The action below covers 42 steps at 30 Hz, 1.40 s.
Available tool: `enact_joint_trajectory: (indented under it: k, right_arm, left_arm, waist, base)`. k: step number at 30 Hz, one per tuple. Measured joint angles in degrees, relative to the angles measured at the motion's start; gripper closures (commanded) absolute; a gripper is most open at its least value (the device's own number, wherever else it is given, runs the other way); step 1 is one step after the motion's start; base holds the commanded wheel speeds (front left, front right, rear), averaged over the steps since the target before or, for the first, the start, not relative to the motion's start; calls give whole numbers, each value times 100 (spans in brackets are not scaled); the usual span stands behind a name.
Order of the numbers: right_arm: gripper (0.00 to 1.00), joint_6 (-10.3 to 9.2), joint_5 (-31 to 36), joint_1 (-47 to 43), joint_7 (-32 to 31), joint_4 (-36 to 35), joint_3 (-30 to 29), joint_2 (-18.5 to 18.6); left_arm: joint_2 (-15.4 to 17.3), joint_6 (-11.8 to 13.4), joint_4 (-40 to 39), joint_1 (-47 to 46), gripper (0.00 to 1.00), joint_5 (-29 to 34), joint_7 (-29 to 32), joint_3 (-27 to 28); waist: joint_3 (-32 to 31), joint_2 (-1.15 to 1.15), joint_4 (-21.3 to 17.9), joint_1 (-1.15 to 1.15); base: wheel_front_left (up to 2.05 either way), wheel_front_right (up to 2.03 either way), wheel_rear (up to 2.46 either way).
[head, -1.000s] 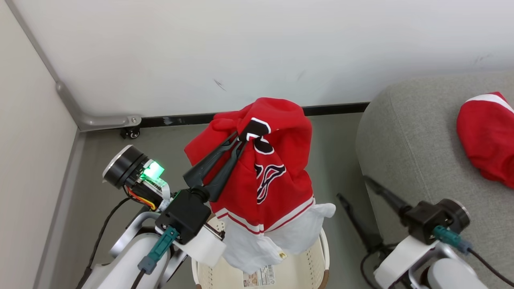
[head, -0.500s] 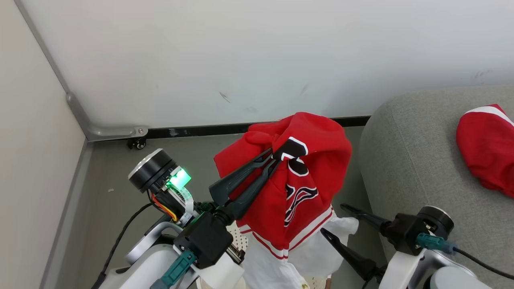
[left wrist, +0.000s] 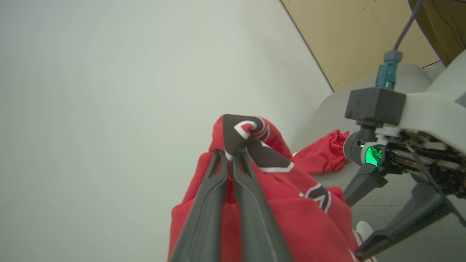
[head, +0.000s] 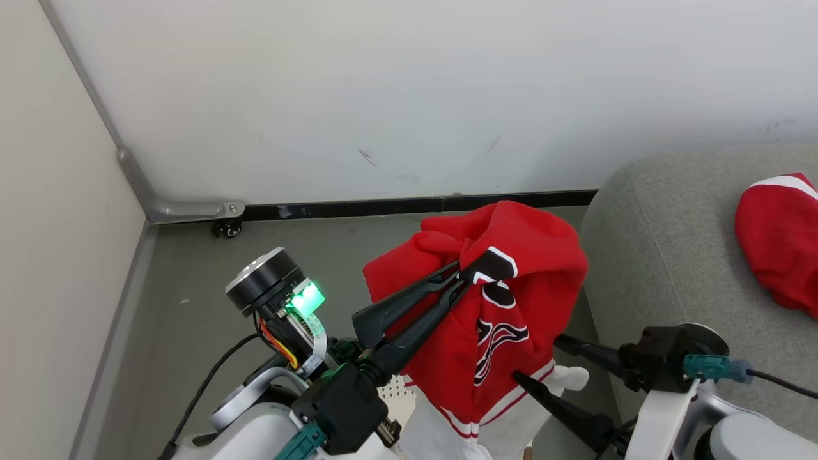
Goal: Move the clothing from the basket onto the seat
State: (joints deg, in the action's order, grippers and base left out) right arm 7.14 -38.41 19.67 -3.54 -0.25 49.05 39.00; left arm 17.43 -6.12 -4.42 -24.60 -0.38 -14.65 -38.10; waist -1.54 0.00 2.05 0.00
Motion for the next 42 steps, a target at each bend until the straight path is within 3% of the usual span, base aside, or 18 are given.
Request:
enact_joint_trajectory:
  k: [10, 19, 20, 21, 22, 24, 27, 30, 42]
  right_arm:
    - [0, 0, -823, 422, -113, -505, 648, 266]
    - [0, 0, -817, 923, 42, -626, 903, 364]
    - [8, 0, -811, 951, 104, -615, 915, 361]
    - [22, 0, -769, 974, 164, -584, 929, 361]
    - [47, 0, -735, 985, 214, -548, 953, 358]
    - [62, 0, -719, 985, 338, -471, 1002, 338]
    - [73, 0, -678, 985, 513, -360, 1069, 285]
    - [100, 0, -616, 985, 719, -255, 1074, 264]
    - [100, 0, -583, 985, 1480, 113, 806, 222]
  left_arm:
    - [46, -44, -91, 0, 100, 0, 1, -209]
    - [45, -47, 19, 0, 100, -75, 0, -240]
    - [45, -47, 68, 0, 100, -112, 0, -231]
    - [48, -47, 108, 1, 100, -122, 0, -223]
    - [43, -47, 153, 7, 100, -156, 0, -203]
    - [46, -47, 249, 45, 100, -201, 0, -177]
    - [46, -47, 407, 146, 100, -282, 1, -132]
    - [38, -46, 544, 220, 100, -364, 0, -81]
    - [12, -45, 857, 364, 100, -589, 0, 46]
  waist:
    - [17, 0, 19, 0]
    - [80, 0, 54, 0]
    - [89, 0, 53, 0]
    - [97, 0, 49, 0]
    - [106, 0, 44, 0]
    - [122, 0, 29, 0]
    - [147, 0, -3, 0]
    - [170, 0, -47, 0]
    - [258, 0, -267, 0]
  base:
    - [0, 0, 0]
    - [0, 0, 0]
    - [0, 0, 0]
    - [0, 0, 0]
    - [0, 0, 0]
    - [0, 0, 0]
    - [0, 0, 0]
    - [0, 0, 0]
    - [0, 0, 0]
